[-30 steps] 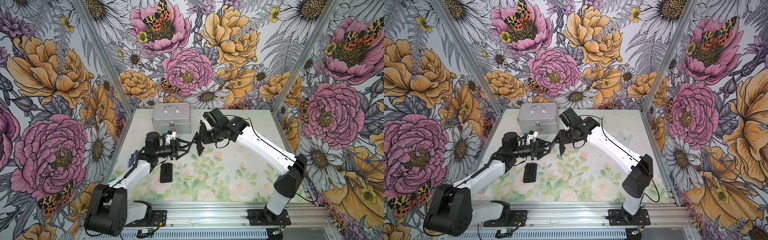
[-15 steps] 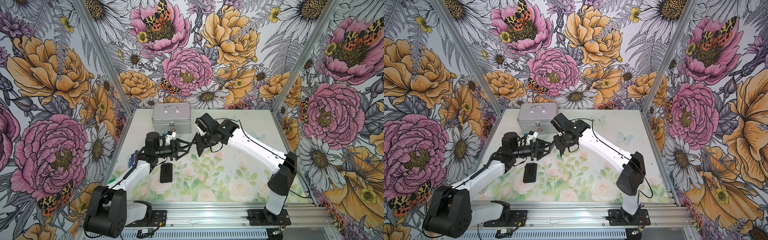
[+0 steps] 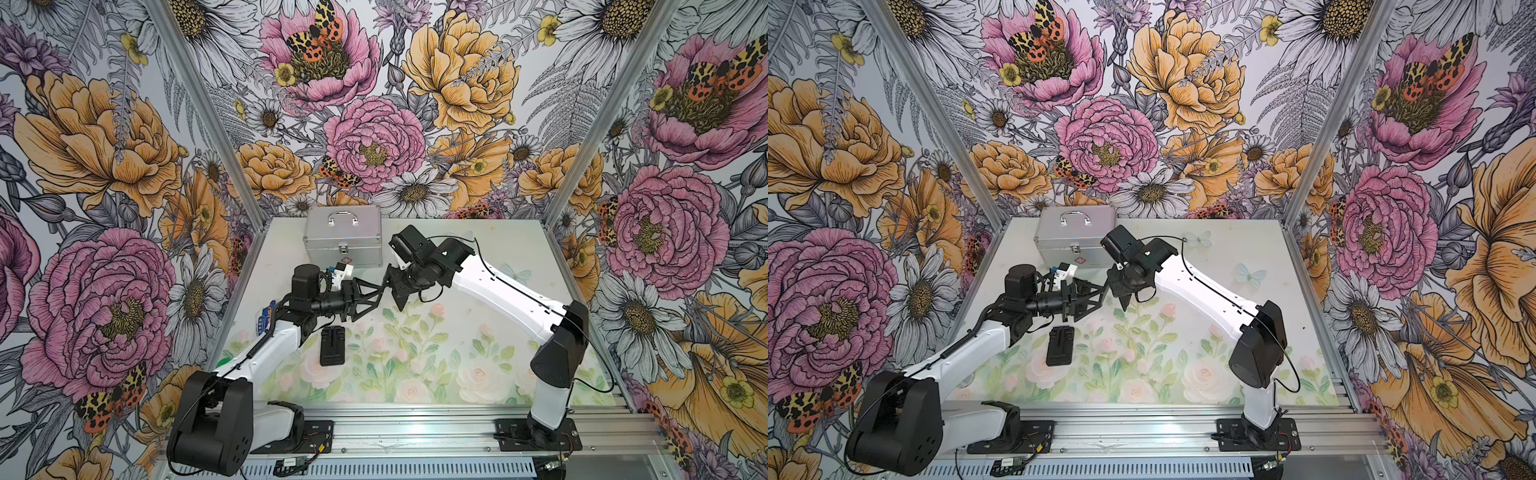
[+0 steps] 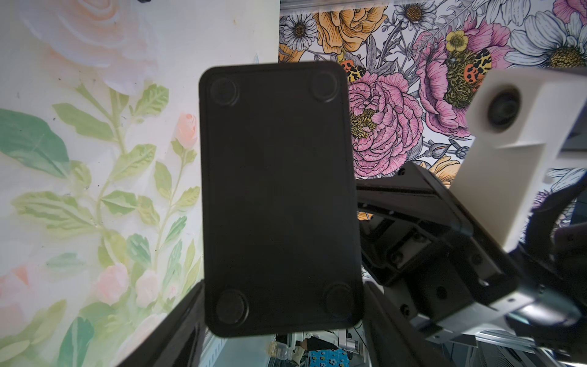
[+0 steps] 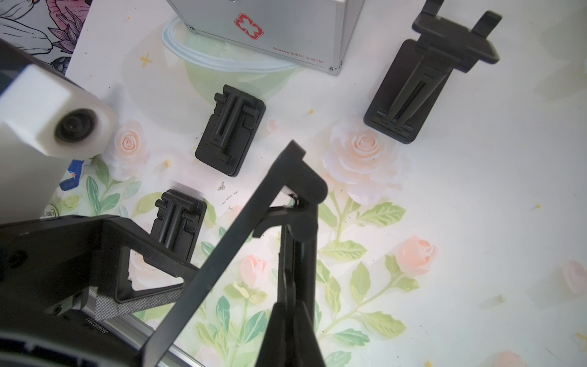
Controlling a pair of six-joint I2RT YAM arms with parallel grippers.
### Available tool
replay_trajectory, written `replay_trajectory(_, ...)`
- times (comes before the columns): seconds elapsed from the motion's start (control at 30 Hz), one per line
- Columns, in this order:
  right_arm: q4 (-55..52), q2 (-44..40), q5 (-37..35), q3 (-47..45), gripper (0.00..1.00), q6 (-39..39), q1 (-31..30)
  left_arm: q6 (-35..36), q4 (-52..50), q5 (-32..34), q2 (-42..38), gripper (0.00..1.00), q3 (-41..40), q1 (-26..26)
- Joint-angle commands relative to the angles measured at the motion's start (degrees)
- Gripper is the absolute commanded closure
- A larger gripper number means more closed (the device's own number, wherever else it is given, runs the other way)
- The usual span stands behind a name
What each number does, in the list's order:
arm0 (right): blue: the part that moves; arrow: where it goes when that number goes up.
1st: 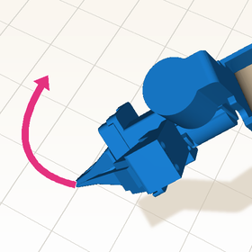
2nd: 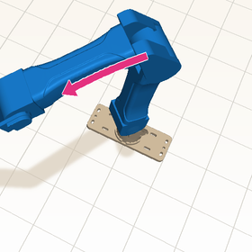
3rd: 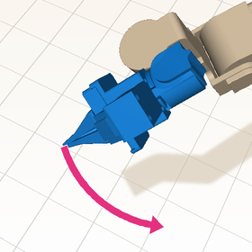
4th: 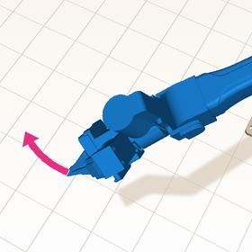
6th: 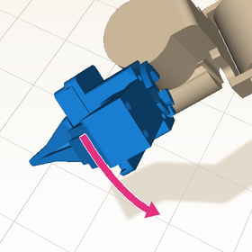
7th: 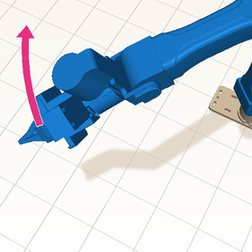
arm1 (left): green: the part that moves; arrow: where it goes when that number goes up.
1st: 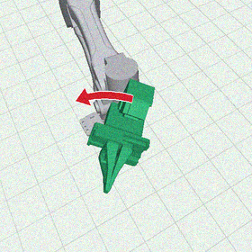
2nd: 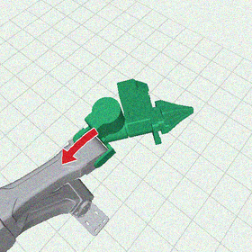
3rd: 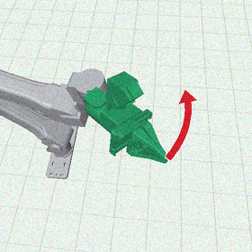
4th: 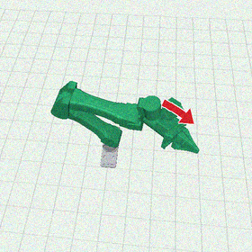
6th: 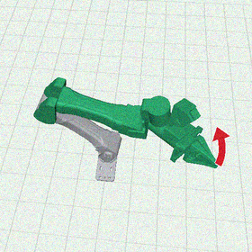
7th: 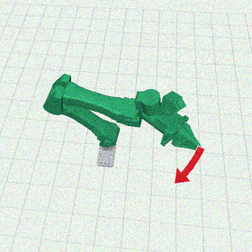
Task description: Open the phone stand
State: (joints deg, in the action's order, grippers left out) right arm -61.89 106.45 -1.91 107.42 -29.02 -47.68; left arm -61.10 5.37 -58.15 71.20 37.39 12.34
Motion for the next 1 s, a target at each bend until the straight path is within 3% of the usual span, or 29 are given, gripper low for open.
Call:
replay_trajectory(0.0, 0.1, -1.66, -0.26, -0.55, 1.0, 1.45, -0.48, 2.45, 0.44, 0.11, -1.52, 0.54, 2.41, -1.43)
replay_trajectory(0.5, 0.02, -9.23, 6.62, -3.4, 1.0, 5.17, -3.8, 6.7, 0.0, 0.06, 6.17, 0.54, 7.34, -8.41)
replay_trajectory(0.97, 0.39, -8.47, 13.04, -0.73, 1.0, 5.93, -8.96, 9.08, -0.09, -0.97, 13.06, 0.55, 10.77, -9.48)
